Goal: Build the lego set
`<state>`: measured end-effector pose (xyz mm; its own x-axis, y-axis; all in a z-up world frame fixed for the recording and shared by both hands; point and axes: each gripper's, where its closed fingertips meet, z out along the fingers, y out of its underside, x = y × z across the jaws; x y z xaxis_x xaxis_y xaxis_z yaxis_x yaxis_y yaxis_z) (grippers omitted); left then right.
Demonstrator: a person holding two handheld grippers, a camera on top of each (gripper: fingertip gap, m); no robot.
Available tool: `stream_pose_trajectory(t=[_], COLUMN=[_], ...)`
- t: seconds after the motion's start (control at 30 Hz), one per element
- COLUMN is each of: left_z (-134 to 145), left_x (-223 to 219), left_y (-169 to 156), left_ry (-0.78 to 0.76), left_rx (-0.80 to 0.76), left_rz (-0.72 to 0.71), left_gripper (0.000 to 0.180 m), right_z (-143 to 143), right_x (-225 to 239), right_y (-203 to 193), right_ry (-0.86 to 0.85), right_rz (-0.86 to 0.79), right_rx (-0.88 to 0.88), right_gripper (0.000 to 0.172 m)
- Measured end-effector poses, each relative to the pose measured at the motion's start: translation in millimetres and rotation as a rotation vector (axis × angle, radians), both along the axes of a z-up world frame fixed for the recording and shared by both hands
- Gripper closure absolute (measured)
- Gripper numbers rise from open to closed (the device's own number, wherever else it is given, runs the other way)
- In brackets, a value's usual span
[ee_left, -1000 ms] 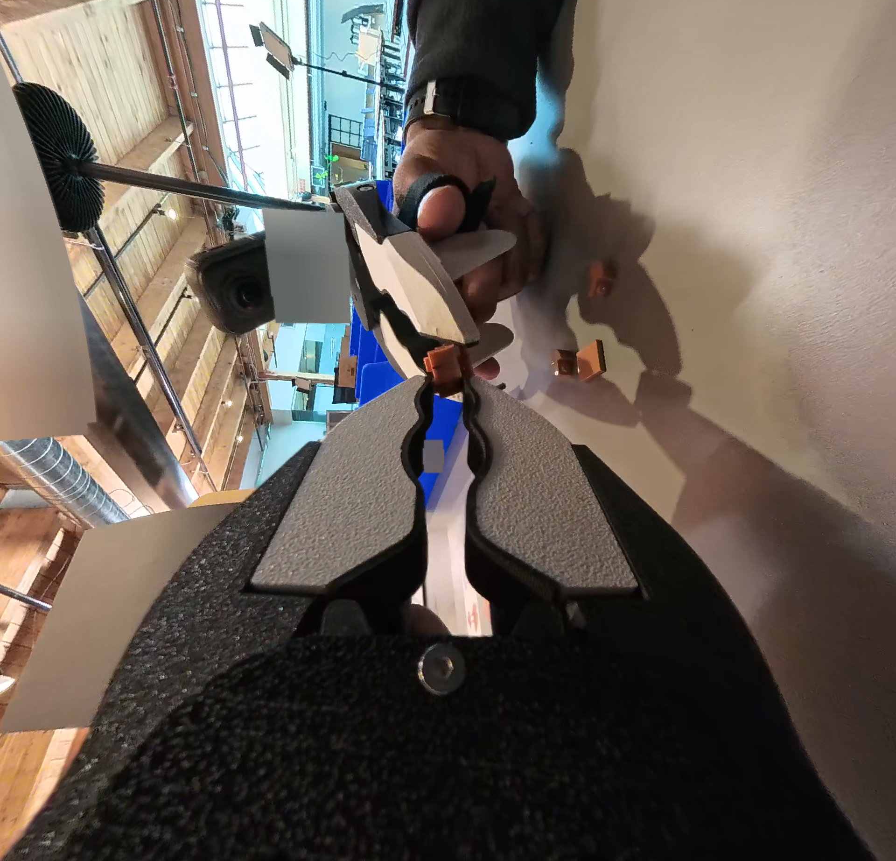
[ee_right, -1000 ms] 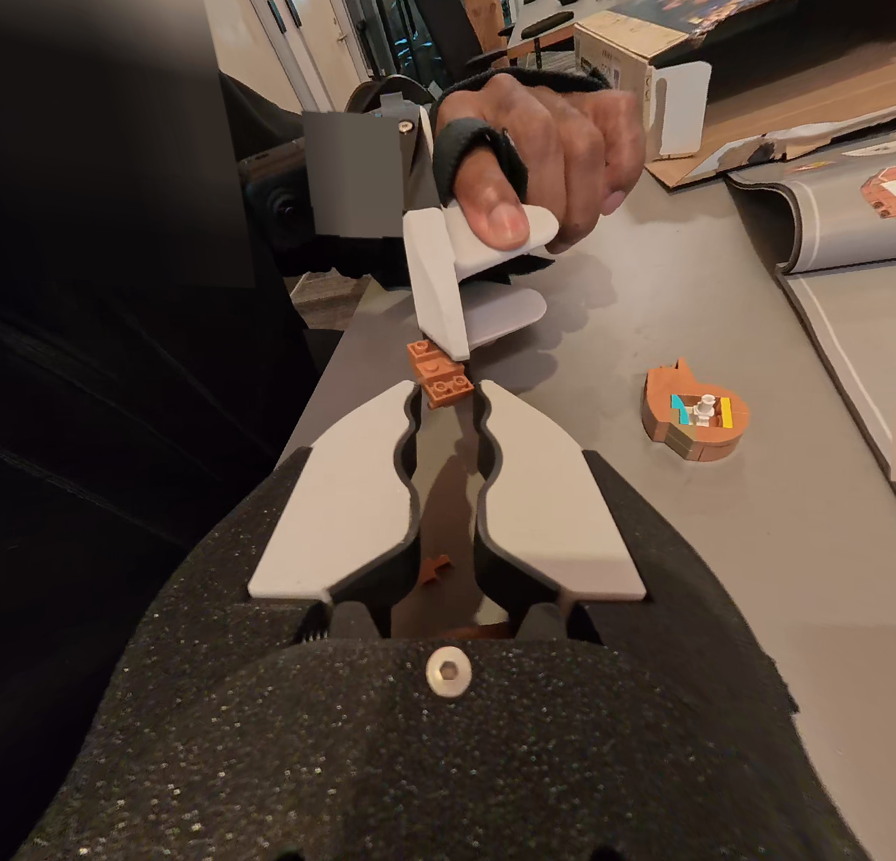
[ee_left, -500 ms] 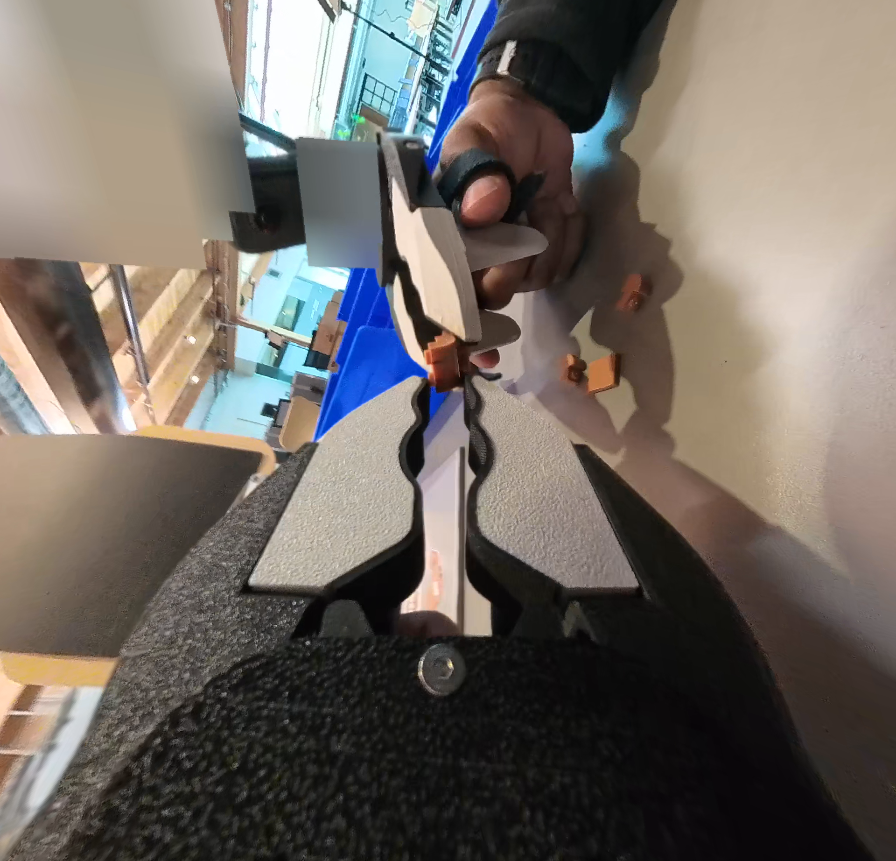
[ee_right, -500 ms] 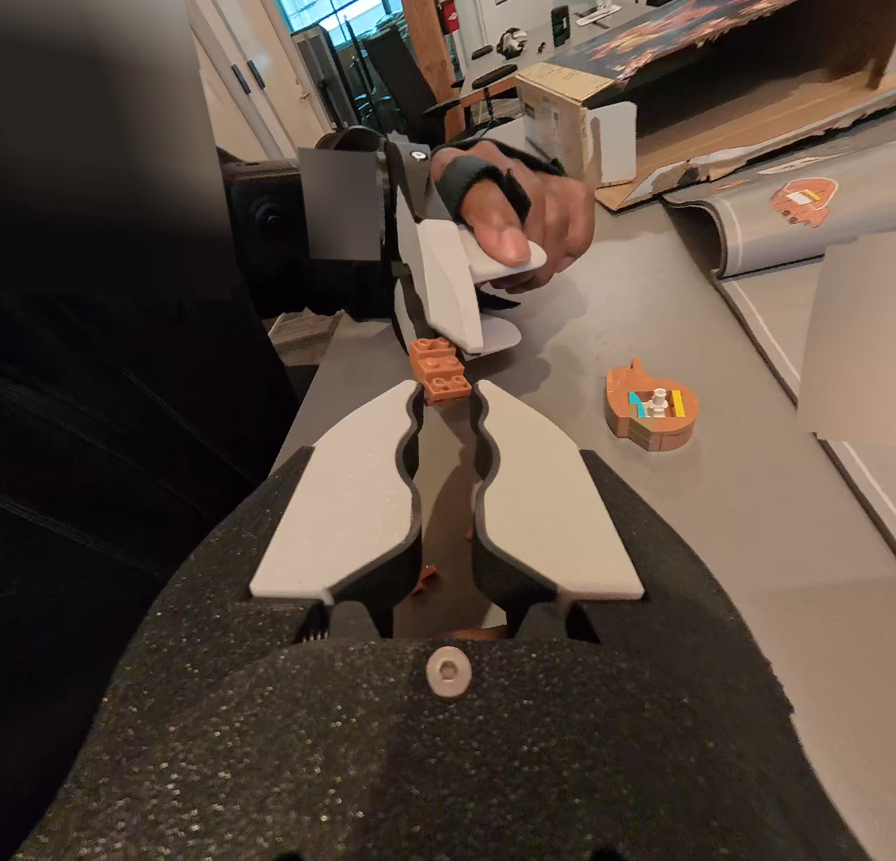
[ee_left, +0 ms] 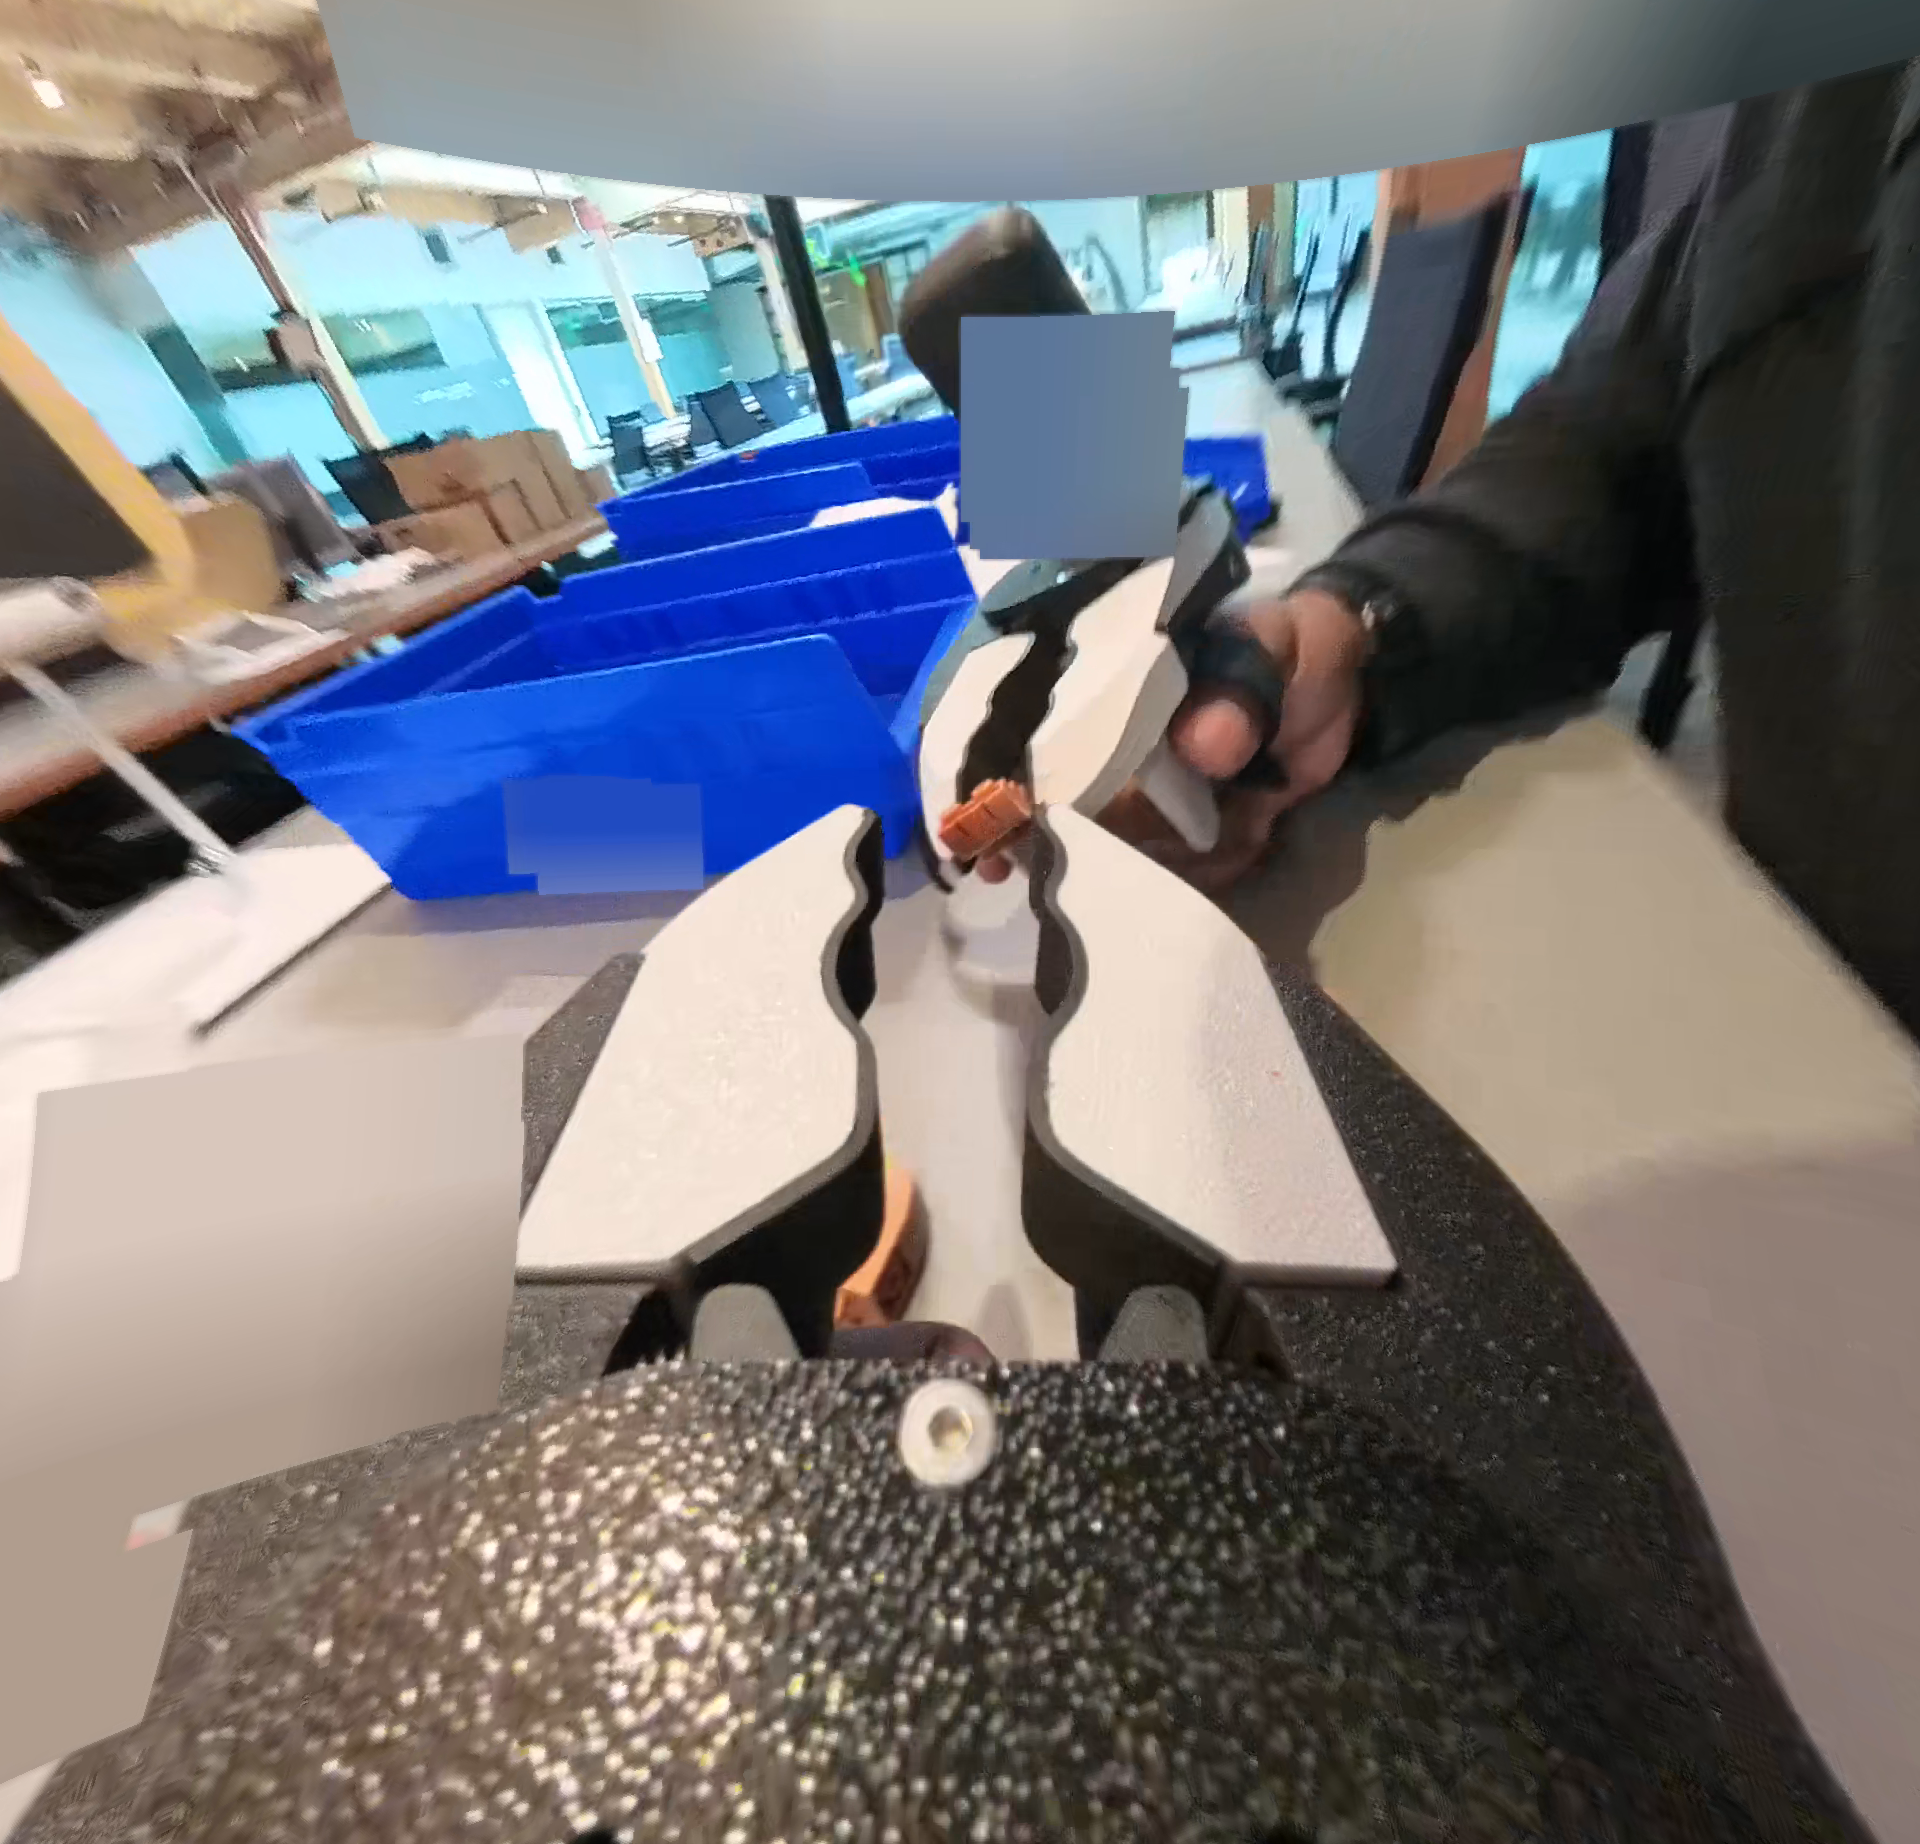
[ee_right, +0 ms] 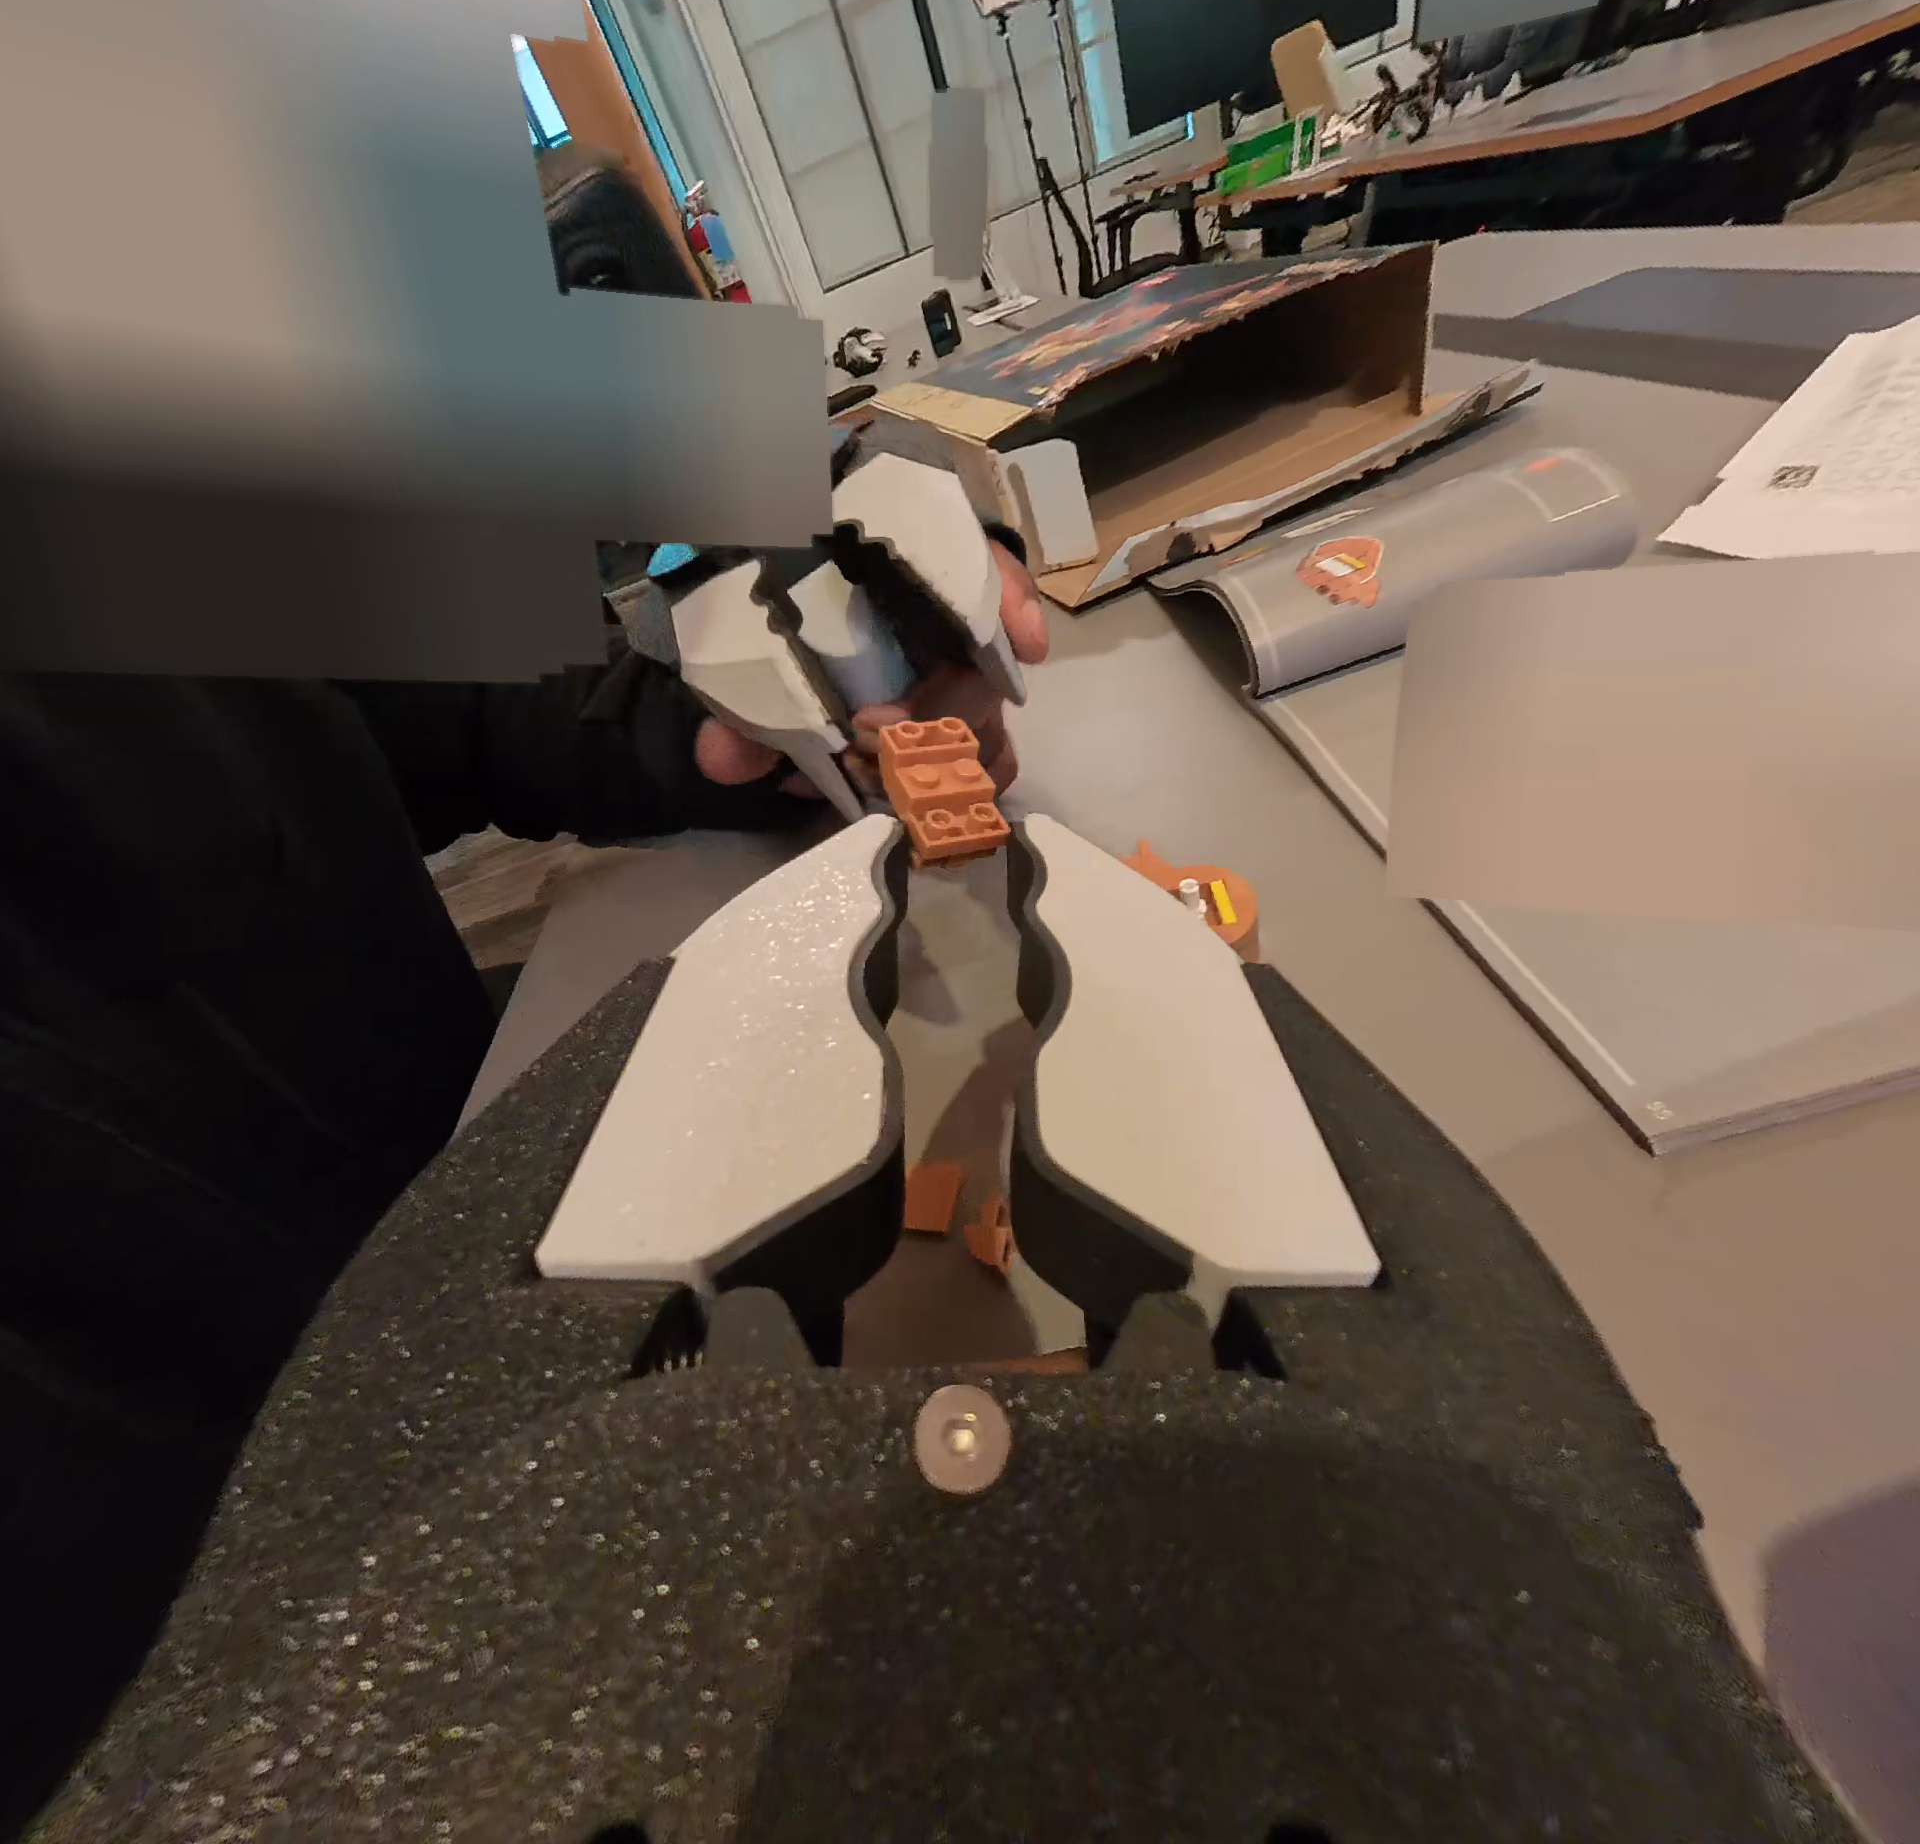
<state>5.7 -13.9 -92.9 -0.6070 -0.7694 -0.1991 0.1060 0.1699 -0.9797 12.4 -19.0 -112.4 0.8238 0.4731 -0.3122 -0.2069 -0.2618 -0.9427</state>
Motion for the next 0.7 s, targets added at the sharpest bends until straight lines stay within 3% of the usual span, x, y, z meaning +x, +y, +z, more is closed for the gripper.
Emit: stream_pose_trajectory(t=[0.1,0.23,0.7], left_z=[3.3,7.4,-8.8], left_x=[2.1,3.0,1.2], left_y=[1.7,7.4,-10.1], left_ry=[0.081,0.105,0.129], left_rx=[-0.159,-0.243,-0.071], left_rz=[-0.031,-0.038,-0.057], left_gripper=[0.155,0.155,0.155], right_z=[1.7,1.9,-2.1], right_x=[1.3,1.9,-7.7], right_y=[1.9,3.4,1.8], right_ry=[-0.028,-0.072,-0.297], right_rz=[-0.016,-0.037,-0.078], right_rx=[0.025,0.044,0.105], right_gripper=[0.154,0.154,0.154])
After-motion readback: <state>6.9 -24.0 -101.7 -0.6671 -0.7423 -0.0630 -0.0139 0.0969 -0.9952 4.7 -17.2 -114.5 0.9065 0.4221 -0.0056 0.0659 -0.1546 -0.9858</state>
